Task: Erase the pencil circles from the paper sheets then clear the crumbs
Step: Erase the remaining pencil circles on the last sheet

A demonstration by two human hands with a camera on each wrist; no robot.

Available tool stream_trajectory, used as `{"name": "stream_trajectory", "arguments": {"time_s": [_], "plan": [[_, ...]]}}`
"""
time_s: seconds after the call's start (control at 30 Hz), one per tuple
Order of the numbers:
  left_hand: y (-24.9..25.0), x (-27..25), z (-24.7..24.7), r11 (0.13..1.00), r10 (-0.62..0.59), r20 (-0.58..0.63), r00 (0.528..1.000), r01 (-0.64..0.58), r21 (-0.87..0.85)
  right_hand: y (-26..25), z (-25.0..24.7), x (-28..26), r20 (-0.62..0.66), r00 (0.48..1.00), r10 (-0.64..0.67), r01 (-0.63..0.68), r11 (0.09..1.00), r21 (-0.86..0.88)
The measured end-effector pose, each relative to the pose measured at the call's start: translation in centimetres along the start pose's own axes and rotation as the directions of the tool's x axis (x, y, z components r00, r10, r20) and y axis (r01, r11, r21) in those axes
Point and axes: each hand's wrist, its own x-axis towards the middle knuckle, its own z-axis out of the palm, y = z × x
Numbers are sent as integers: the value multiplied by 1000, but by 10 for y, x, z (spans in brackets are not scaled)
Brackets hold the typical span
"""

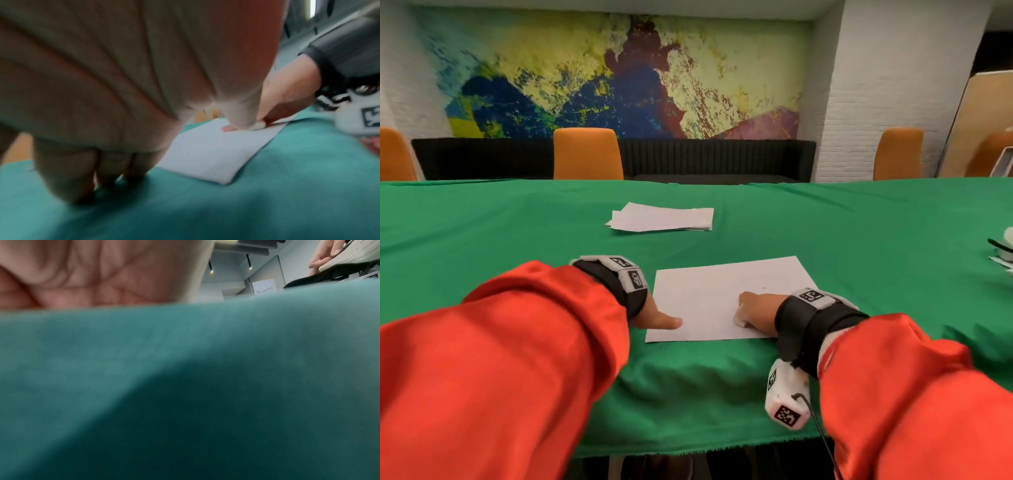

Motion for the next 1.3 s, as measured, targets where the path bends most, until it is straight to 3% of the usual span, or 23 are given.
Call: {"name": "stream_trajectory", "arguments": {"time_s": [0.07,0.13,0.23,0.33,0.43,0.6,0.8,0.93,1.07,1.17,1.3], "plan": [[-18,1,3,994,-81,15,997,79,74,0,0,0,8,1000,11,-11,1000,-6],[-20,2,4,998,-68,15,998,67,11,0,0,1,2,1000,21,-21,1000,4],[-5,0,7,992,118,-36,992,-120,-50,-3,1,0,-10,999,32,-32,999,0],[22,-4,14,964,262,20,965,-261,-43,-4,2,0,-20,999,34,-34,999,-2],[23,-11,11,968,240,-6,971,-239,-80,-4,2,-1,-15,999,36,-36,999,31],[-9,-9,5,1000,3,-10,1000,-4,-7,0,1,-3,3,999,39,-39,997,60],[12,-25,7,959,284,16,959,-284,-24,2,1,-2,-4,1000,26,-25,996,82],[12,-33,18,954,298,-85,951,-298,16,5,0,-11,-55,998,4,4,988,155],[1,-36,20,938,331,-163,929,-343,-52,8,-13,-25,-233,973,-6,74,955,286],[-10,-34,21,929,335,-182,924,-357,-103,-2,-29,-34,-180,984,-12,84,914,398],[-21,-31,21,927,306,-188,933,-337,-164,-23,-54,-29,-114,993,-5,40,950,309]]}}
